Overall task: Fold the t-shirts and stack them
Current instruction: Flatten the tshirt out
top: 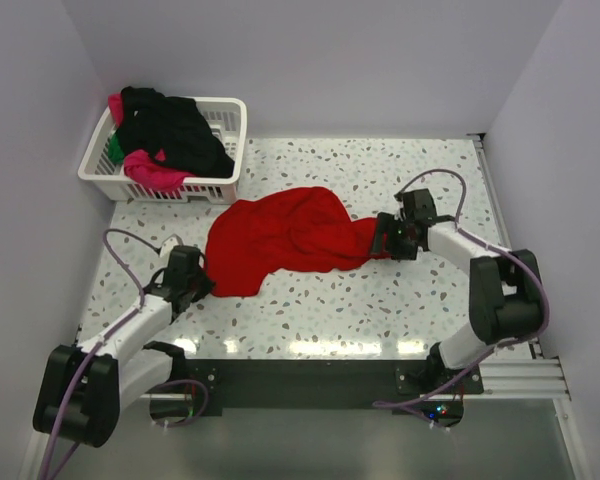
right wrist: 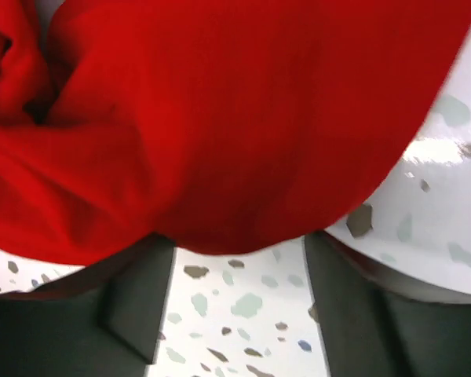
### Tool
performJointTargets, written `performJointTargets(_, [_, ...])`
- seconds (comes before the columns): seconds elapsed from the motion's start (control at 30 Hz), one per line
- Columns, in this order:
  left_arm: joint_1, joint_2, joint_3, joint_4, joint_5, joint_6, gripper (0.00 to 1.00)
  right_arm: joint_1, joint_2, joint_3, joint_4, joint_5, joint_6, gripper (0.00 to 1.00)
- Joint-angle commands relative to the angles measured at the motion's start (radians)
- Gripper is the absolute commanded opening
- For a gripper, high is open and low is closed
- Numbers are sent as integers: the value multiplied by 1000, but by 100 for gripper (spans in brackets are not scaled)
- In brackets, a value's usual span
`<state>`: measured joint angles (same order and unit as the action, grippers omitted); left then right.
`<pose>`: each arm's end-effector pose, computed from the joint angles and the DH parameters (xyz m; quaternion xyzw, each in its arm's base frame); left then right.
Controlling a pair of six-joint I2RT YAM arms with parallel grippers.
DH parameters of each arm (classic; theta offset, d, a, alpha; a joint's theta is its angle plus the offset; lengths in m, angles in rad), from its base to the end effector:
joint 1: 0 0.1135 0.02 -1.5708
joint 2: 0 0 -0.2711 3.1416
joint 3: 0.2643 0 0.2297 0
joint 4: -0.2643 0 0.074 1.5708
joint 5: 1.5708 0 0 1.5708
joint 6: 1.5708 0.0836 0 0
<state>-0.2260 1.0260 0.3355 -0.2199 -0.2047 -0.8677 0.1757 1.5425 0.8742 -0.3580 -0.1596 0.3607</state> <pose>0.1834 -0.0247 0.1273 -0.3282 0.8826 -0.0852 0.3258 0.2976 0.0663 0.1603 0.0673 0.9580 0.1451 0.2381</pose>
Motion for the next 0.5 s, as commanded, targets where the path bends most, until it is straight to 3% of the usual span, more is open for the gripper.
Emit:
performJointTargets(0.0, [4, -17, -20, -15, 71, 35, 0, 1, 79, 86, 64, -64, -9, 65])
performJointTargets(0.03, [5, -30, -12, -30, 73, 33, 0, -1, 108, 121, 53, -73, -12, 57])
performJointTargets(0.07, [4, -64, 12, -41, 70, 33, 0, 1, 116, 138, 44, -83, -17, 37])
performJointTargets(0.17, [5, -150, 104, -120, 21, 33, 0, -1, 88, 198, -2, -100, -38, 0])
performJointTargets(0.47, [5, -305, 632, -438, -197, 27, 0, 1, -160, 594, -344, 26, -85, 0])
